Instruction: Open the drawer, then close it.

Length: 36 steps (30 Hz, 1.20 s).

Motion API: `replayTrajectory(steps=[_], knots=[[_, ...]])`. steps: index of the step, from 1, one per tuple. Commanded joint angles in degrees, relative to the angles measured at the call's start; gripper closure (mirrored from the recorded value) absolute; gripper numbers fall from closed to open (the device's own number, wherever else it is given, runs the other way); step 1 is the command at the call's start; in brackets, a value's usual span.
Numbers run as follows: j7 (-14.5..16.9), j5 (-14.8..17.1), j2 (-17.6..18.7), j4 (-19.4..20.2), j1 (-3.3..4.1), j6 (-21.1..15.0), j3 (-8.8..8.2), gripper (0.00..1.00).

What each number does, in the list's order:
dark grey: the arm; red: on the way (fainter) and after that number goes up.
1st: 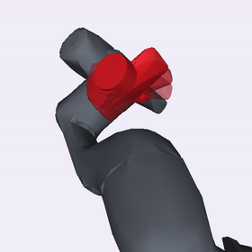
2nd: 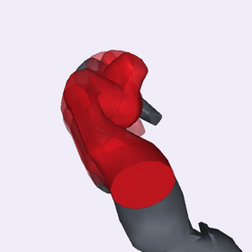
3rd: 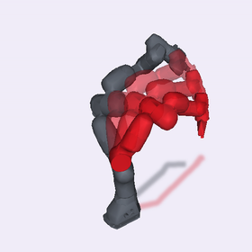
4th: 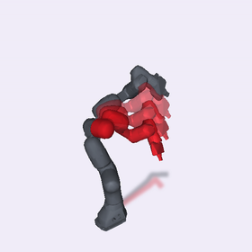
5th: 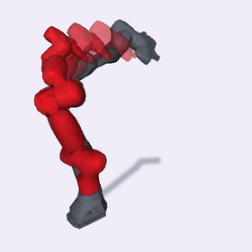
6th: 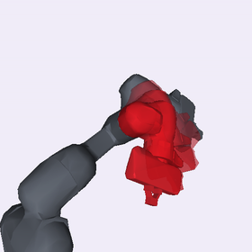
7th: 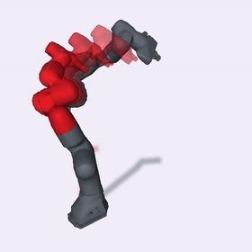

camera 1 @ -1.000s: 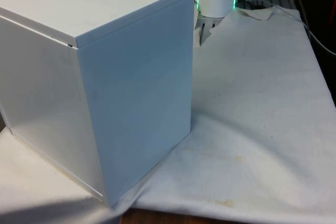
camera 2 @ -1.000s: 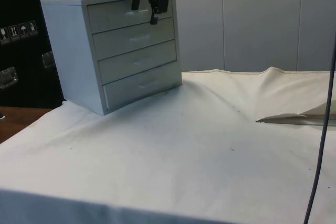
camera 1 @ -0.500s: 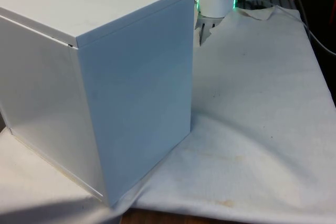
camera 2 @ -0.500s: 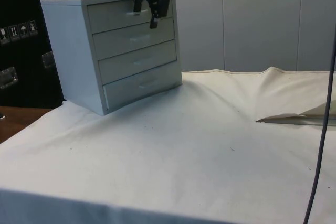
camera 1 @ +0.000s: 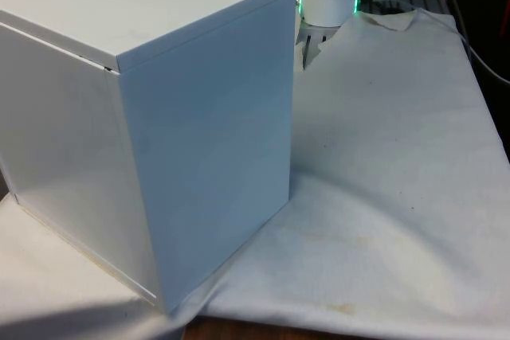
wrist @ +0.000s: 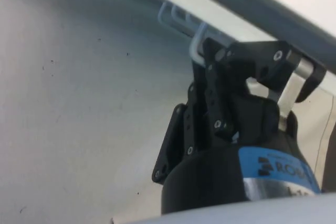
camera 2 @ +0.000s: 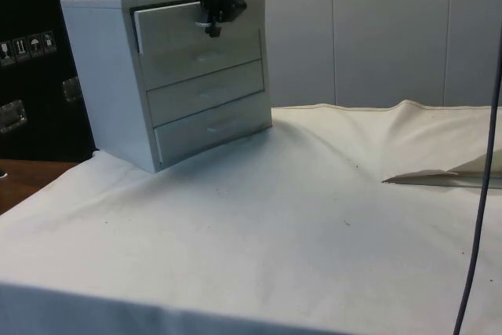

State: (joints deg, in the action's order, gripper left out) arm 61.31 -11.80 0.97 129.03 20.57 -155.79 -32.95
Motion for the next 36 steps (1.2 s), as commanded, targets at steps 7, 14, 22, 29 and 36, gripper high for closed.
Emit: replayTrajectory(steps=[7, 14, 22, 29, 36], knots=[[-0.06, -1.03, -0.97, 0.52, -0.11, 0.29, -0.17, 1.00], [0.00, -2.06, -3.67, 1.43, -0.29, 1.66, 0.11, 1.00], [-1.55, -4.70, -7.28, 4.13, -0.40, 2.23, 0.97, 1.00], [-4.07, -7.96, -10.20, 7.10, -0.40, 2.12, 1.72, 1.00], [-5.90, -10.20, -13.06, 10.26, 0.06, 2.18, 1.89, 1.00]])
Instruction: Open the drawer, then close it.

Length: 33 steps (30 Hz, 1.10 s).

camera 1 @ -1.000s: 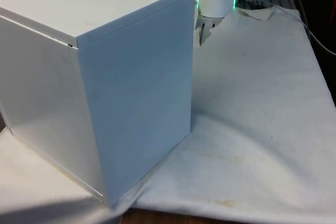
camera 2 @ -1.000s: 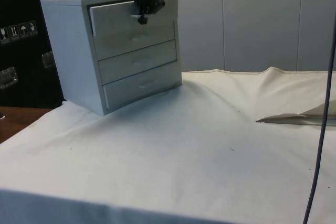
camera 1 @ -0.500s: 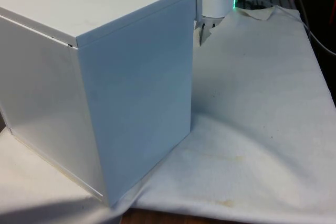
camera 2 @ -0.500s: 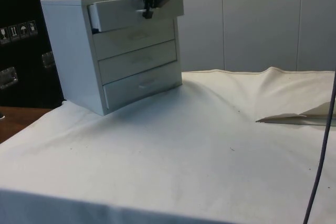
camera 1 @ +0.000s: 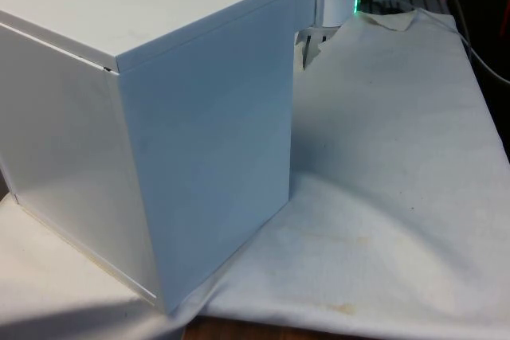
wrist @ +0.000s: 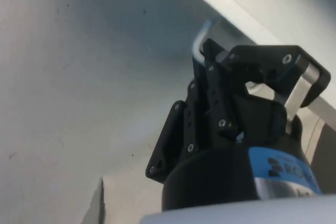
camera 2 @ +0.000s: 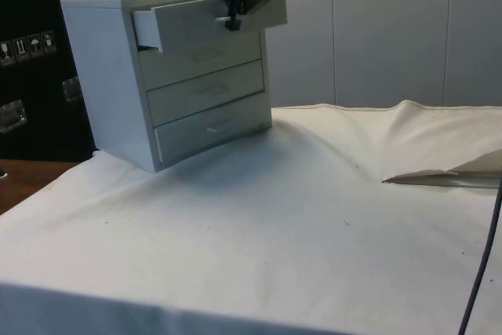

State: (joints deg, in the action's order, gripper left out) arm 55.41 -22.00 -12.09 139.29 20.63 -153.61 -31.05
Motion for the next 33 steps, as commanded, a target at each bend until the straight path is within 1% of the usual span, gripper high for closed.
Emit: replayTrajectory(steps=[1, 2, 7, 8, 9, 11, 12, 17, 18, 19, 26, 27, 28, 29, 31, 33], knots=[[-1.43, -1.66, -0.52, 0.23, -0.52, 0.06, 0.74, 1.00], [-2.29, -2.69, -1.32, 1.03, -0.52, 0.06, 0.92, 1.00], [-4.58, -5.16, -3.27, 2.98, -0.57, 0.17, 1.49, 1.00], [-3.27, -3.67, -2.64, 2.64, 0.00, 0.00, 0.57, 1.00], [-5.04, -5.73, -3.67, 3.32, -0.57, 0.17, 1.60, 1.00], [-5.90, -6.70, -4.47, 4.18, -0.57, 0.17, 1.78, 1.00], [-6.70, -7.68, -5.21, 4.87, -0.57, 0.17, 1.89, 1.00], [-8.31, -9.68, -7.16, 6.99, -0.69, -0.06, 1.95, 1.00], [-7.33, -8.37, -6.59, 6.65, 0.00, 0.00, 1.09, 1.00], [-8.77, -10.26, -8.02, 7.85, -0.74, -0.11, 1.89, 1.00], [-10.03, -12.09, -11.17, 11.23, -0.97, -0.40, 1.89, 1.00], [-10.03, -12.09, -11.17, 11.23, -0.97, -0.40, 1.89, 1.00], [-9.22, -11.06, -11.34, 11.46, -0.11, 0.00, 1.09, 1.00], [-10.31, -12.49, -11.75, 11.97, -1.03, -0.57, 1.89, 1.00], [-10.49, -12.72, -12.15, 12.66, -1.03, -0.74, 1.83, 1.00], [-10.66, -13.01, -12.95, 13.87, -1.20, -1.15, 1.83, 1.00]])
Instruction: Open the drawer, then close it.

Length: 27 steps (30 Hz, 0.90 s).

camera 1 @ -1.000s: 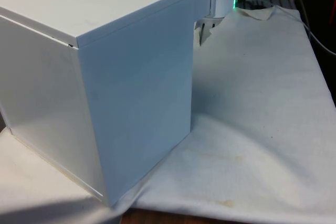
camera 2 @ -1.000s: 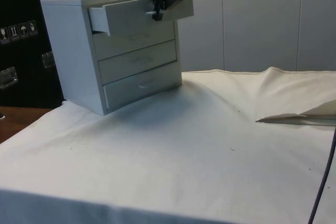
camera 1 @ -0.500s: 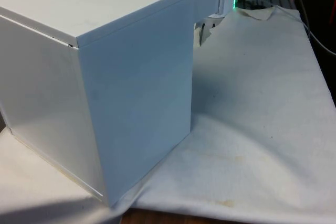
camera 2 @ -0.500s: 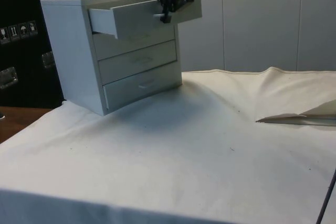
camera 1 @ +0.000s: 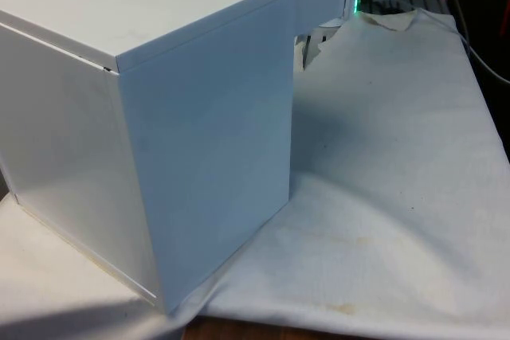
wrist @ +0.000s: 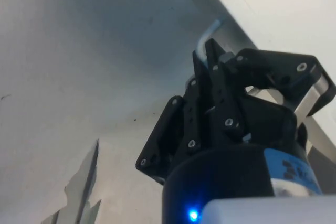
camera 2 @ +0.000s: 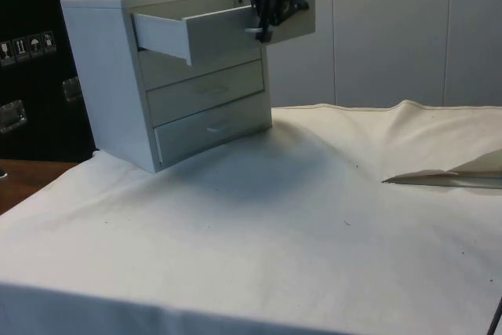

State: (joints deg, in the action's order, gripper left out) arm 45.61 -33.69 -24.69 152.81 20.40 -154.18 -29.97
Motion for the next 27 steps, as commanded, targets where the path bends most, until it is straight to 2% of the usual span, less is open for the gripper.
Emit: replayTrajectory(steps=[1, 2, 3, 8, 9, 10, 11, 16, 20, 21, 22, 23, 27], knots=[[-0.97, -1.49, -0.63, 0.69, -1.09, -0.69, 0.74, 1.00], [-0.17, -0.23, -0.23, 0.40, -0.06, -0.11, 0.00, 1.00], [-1.15, -1.72, -0.86, 1.09, -1.09, -0.74, 0.74, 1.00], [-2.06, -2.64, -1.95, 2.18, -1.03, -1.15, 0.74, 1.00], [-2.23, -2.69, -2.01, 2.29, -0.86, -1.32, 0.74, 1.00], [-1.26, -1.83, -1.49, 1.66, -0.29, -0.92, -0.06, 1.00], [-2.23, -2.64, -1.95, 2.23, -0.86, -1.32, 0.74, 1.00], [-2.06, -2.29, -1.60, 1.89, -0.57, -1.09, 0.63, 0.97], [-2.06, -2.18, -1.60, 1.83, -0.40, -0.97, 0.63, 0.78], [-1.66, -1.78, -1.49, 1.89, -0.06, -1.03, 0.29, 0.72], [-2.06, -2.18, -1.55, 1.83, -0.40, -0.97, 0.57, 0.72], [-2.06, -2.18, -1.55, 1.83, -0.34, -0.92, 0.57, 0.62], [-2.06, -2.12, -1.49, 1.78, -0.34, -0.92, 0.57, 0.39]])
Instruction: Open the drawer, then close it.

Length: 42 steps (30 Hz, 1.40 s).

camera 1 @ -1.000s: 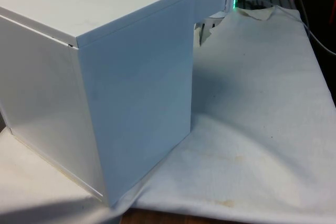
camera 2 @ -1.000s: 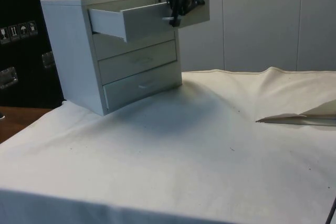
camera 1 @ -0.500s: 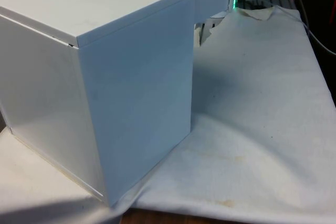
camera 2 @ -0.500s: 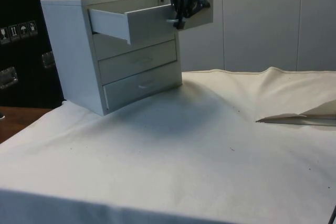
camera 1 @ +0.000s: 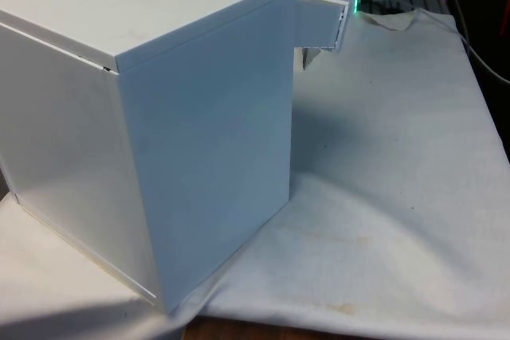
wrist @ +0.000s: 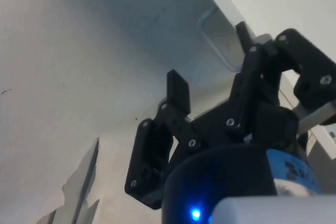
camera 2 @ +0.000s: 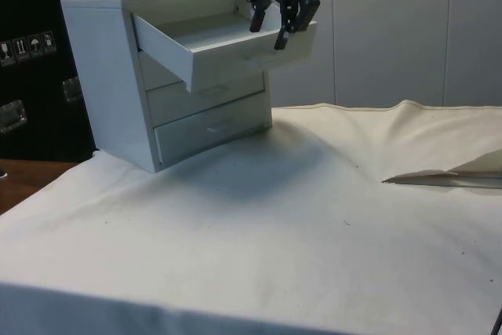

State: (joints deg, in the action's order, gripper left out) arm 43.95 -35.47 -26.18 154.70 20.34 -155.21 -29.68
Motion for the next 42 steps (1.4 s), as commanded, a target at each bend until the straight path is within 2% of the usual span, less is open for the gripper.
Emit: replayTrajectory(steps=[1, 3, 4, 5, 6, 8, 12, 13, 14, 15, 21, 22, 23, 31, 32, 33, 41, 42], knots=[[-0.40, -0.34, 0.00, -0.11, -0.29, 0.11, 0.29, 0.33], [-0.40, -0.34, 0.00, -0.11, -0.29, 0.11, 0.29, 0.23], [0.00, 0.00, 0.00, 0.00, 0.00, 0.00, 0.00, 0.19], [-0.40, -0.34, 0.00, -0.11, -0.29, 0.11, 0.29, 0.19], [-0.52, -0.34, -0.06, -0.06, -0.23, 0.11, 0.34, 0.08], [-0.69, -0.34, -0.11, 0.00, -0.23, 0.06, 0.46, 0.00], [-1.15, -0.63, -1.03, 0.92, -0.34, 0.29, 0.86, 0.00], [-0.40, 0.00, -0.23, 0.40, 0.23, 0.00, 0.23, 0.00], [-1.32, -0.74, -1.38, 1.32, -0.46, 0.29, 1.09, 0.00], [-1.55, -0.92, -2.12, 2.01, -0.63, 0.40, 1.38, 0.00], [-1.95, -1.43, -4.58, 4.53, -0.97, 0.34, 1.95, 0.00], [-0.86, -0.17, -4.76, 4.70, 0.17, 0.40, 0.92, 0.00], [-2.01, -1.60, -5.27, 5.33, -0.97, 0.29, 2.06, 0.00], [-2.18, -2.12, -6.25, 7.85, -0.63, -0.11, 3.21, 0.00], [-1.20, -0.92, -6.36, 8.02, 0.17, 0.29, 2.64, 0.00], [-2.12, -2.12, -6.02, 8.14, -0.57, -0.29, 3.67, 0.00], [-1.83, -2.58, -4.35, 8.19, -0.74, -0.11, 5.39, 0.00], [-1.09, -1.32, -4.53, 8.48, 0.23, 0.11, 4.58, 0.00]])
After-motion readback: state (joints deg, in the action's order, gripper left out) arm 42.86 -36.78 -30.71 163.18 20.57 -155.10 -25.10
